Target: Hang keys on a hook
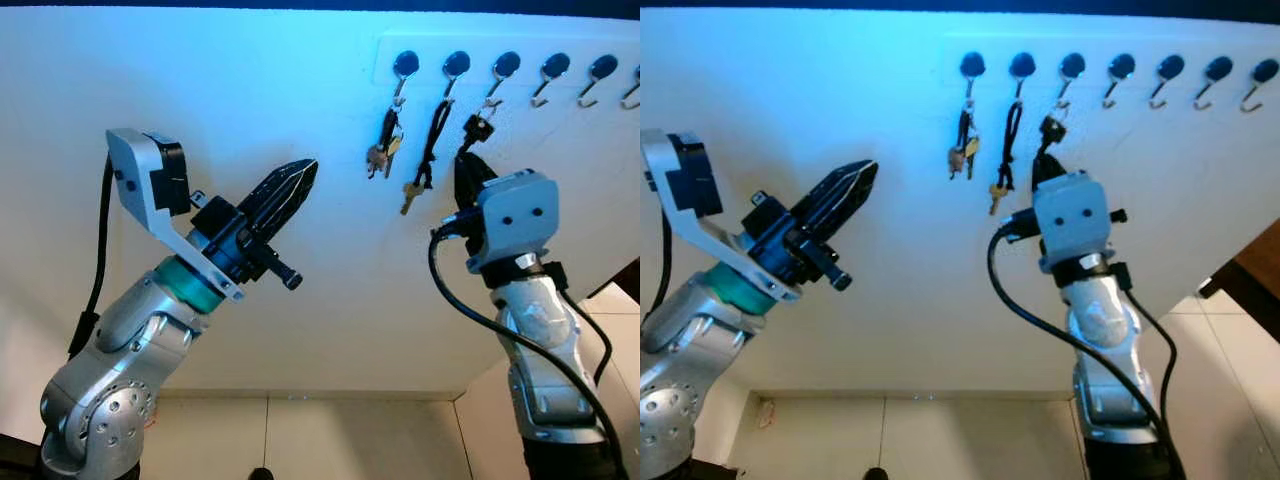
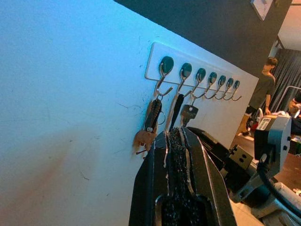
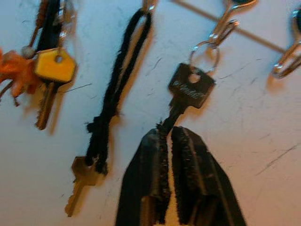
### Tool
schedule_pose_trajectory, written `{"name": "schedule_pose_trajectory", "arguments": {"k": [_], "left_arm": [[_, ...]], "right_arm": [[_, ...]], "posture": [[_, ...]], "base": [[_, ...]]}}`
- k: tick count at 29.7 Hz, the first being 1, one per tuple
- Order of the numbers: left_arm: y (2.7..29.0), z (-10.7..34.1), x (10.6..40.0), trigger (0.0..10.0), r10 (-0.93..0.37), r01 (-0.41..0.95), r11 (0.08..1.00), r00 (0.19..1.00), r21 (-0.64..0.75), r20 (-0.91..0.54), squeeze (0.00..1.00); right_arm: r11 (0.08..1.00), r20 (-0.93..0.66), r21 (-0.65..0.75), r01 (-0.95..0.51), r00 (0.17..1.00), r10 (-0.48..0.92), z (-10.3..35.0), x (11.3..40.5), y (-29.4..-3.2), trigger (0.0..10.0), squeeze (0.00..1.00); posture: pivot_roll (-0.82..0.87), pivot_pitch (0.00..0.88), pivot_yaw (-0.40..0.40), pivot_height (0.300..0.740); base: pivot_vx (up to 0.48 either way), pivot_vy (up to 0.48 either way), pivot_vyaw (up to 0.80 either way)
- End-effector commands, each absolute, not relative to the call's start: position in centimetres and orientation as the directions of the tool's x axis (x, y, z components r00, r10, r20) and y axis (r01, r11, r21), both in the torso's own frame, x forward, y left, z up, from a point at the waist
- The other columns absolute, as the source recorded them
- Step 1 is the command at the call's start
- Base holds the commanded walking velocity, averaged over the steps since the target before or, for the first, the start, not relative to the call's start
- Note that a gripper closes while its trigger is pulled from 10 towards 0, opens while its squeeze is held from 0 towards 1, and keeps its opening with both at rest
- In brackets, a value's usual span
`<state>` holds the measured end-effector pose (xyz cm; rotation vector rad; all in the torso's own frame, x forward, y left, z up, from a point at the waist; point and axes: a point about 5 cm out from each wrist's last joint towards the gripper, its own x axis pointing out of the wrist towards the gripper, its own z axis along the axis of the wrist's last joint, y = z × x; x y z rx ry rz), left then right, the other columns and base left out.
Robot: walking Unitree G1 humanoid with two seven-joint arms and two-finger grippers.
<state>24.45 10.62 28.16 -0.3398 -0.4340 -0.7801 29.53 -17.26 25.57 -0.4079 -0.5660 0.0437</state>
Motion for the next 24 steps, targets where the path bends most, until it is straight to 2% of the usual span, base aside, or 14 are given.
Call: {"name": "schedule_pose_trajectory", "arguments": {"k": [1, 5, 7, 8, 9, 12, 18, 19, 20, 21, 23, 24], "left_arm": [[10.5, 28.2, 24.2, 10.0, -0.608, 0.739, 0.662, 0.627, -0.123, 0.487, 0.00], [10.5, 28.1, 24.2, 10.0, -0.610, 0.739, 0.662, 0.627, -0.122, 0.484, 0.00], [10.5, 27.9, 24.2, 10.0, -0.616, 0.736, 0.668, 0.631, -0.113, 0.471, 0.00], [10.5, 27.9, 24.2, 10.0, -0.616, 0.736, 0.668, 0.631, -0.113, 0.471, 0.00], [10.4, 27.5, 24.3, 10.0, -0.625, 0.723, 0.686, 0.643, -0.082, 0.443, 0.00], [10.4, 26.0, 24.7, 10.0, -0.633, 0.671, 0.741, 0.688, 0.019, 0.355, 0.00], [10.7, 24.9, 25.3, 10.0, -0.590, 0.590, 0.801, 0.752, 0.100, 0.295, 0.00], [11.1, 23.2, 25.9, 10.0, -0.521, 0.508, 0.854, 0.828, 0.114, 0.207, 0.00], [11.1, 23.2, 25.9, 10.0, -0.521, 0.508, 0.854, 0.828, 0.114, 0.207, 0.00], [11.7, 21.4, 26.2, 10.0, -0.443, 0.427, 0.894, 0.887, 0.135, 0.132, 0.00], [12.6, 18.8, 26.4, 10.0, -0.323, 0.312, 0.930, 0.946, 0.194, 0.029, 0.00], [12.6, 18.8, 26.4, 10.0, -0.323, 0.312, 0.930, 0.946, 0.194, 0.029, 0.00]], "right_arm": [[0.931, 0.525, -0.361, 0.059, 0.838, 0.150, 25.6, 29.3, -17.4, 10.0, 1.00], [0.942, 0.515, -0.336, 0.006, 0.838, 0.178, 25.0, 28.8, -17.1, 10.0, 1.00], [0.943, 0.456, -0.321, -0.087, 0.858, 0.235, 23.7, 28.2, -16.6, 10.0, 1.00], [0.943, 0.456, -0.321, -0.087, 0.858, 0.235, 23.7, 28.2, -16.6, 10.0, 1.00], [0.934, 0.403, -0.316, -0.165, 0.868, 0.290, 22.6, 27.6, -16.1, 10.0, 0.00], [0.938, 0.292, -0.221, -0.268, 0.899, 0.325, 20.0, 25.8, -15.5, 10.0, 0.00], [0.965, 0.237, -0.103, -0.240, 0.937, 0.258, 18.5, 24.9, -15.6, 10.0, 0.00], [0.979, 0.233, -0.072, -0.191, 0.951, 0.203, 18.1, 24.8, -15.3, 10.0, 0.00], [0.979, 0.233, -0.072, -0.191, 0.951, 0.203, 18.1, 24.8, -15.3, 10.0, 0.00], [0.987, 0.232, -0.056, -0.152, 0.959, 0.161, 17.7, 24.8, -14.9, 10.0, 0.00], [0.995, 0.238, -0.054, -0.089, 0.966, 0.100, 17.4, 25.1, -14.5, 10.0, 0.00], [0.995, 0.238, -0.054, -0.089, 0.966, 0.100, 17.4, 25.1, -14.5, 10.0, 0.00]], "posture": [[-0.16, 0.073, 0.092, 0.740], [-0.16, 0.073, 0.092, 0.740], [-0.16, 0.072, 0.092, 0.740], [-0.16, 0.072, 0.092, 0.740], [-0.16, 0.073, 0.089, 0.740], [-0.17, 0.066, 0.084, 0.740], [-0.17, 0.063, 0.089, 0.740], [-0.17, 0.056, 0.103, 0.740], [-0.17, 0.056, 0.103, 0.740], [-0.17, 0.050, 0.110, 0.740], [-0.17, 0.042, 0.113, 0.740], [-0.17, 0.042, 0.113, 0.740]], "base": [[0.000, 0.000, 0.00], [0.000, 0.000, 0.00], [0.000, 0.000, 0.00], [0.000, 0.000, 0.00], [0.000, 0.000, 0.00], [0.000, 0.000, 0.00], [0.000, 0.000, 0.00], [0.000, 0.000, 0.00], [0.000, 0.000, 0.00], [0.000, 0.000, 0.00], [0.000, 0.000, 0.00], [0.000, 0.000, 0.00]]}}
